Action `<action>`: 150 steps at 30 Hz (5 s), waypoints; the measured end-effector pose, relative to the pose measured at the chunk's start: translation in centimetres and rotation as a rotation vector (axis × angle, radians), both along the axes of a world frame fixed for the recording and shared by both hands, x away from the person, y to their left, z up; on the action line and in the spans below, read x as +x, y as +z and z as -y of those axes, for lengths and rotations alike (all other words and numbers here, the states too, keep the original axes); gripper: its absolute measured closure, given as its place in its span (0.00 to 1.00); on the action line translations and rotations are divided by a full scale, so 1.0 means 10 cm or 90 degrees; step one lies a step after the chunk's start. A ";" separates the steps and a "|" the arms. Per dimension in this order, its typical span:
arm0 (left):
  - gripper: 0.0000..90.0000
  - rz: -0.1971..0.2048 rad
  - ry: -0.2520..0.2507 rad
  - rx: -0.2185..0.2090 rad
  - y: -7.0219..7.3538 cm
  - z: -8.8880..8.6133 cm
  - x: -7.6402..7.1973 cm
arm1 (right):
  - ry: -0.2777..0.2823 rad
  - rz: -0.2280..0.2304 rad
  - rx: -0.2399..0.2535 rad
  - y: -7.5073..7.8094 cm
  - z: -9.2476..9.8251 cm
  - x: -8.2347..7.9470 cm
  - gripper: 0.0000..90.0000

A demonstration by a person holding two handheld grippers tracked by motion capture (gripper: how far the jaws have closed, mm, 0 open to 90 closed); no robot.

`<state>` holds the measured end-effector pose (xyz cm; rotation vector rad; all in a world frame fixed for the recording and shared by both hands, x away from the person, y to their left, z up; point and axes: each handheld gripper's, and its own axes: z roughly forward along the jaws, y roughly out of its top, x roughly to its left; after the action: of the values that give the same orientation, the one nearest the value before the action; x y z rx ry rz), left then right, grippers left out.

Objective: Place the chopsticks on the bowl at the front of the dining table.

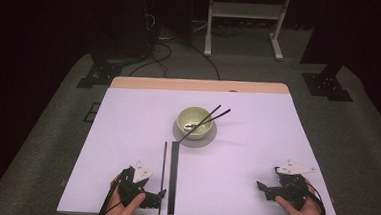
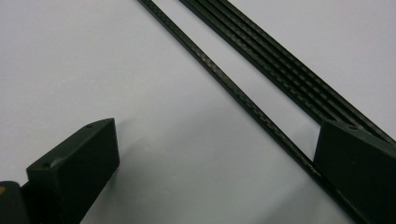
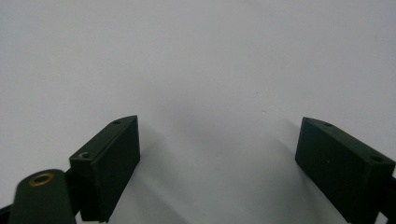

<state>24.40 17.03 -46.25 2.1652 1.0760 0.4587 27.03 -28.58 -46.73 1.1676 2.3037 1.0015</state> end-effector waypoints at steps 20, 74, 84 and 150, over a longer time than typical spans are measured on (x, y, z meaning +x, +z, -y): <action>0.00 -0.009 0.013 0.009 0.02 -0.16 0.04 | 0.000 0.000 0.000 0.00 0.00 0.00 0.14; 0.00 -0.021 0.055 0.019 0.05 -0.63 0.21 | -0.001 -0.001 0.001 0.00 0.00 0.00 0.14; 0.00 -0.021 0.065 0.018 0.05 -0.73 0.28 | 0.000 -0.001 0.000 0.00 0.00 0.00 0.14; 0.38 0.005 0.010 -0.013 0.24 -0.56 0.64 | -0.001 -0.001 0.000 0.00 0.00 0.00 0.14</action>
<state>30.76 22.68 -43.86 2.1361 1.0892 0.4609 27.03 -28.58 -46.73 1.1704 2.3042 1.0013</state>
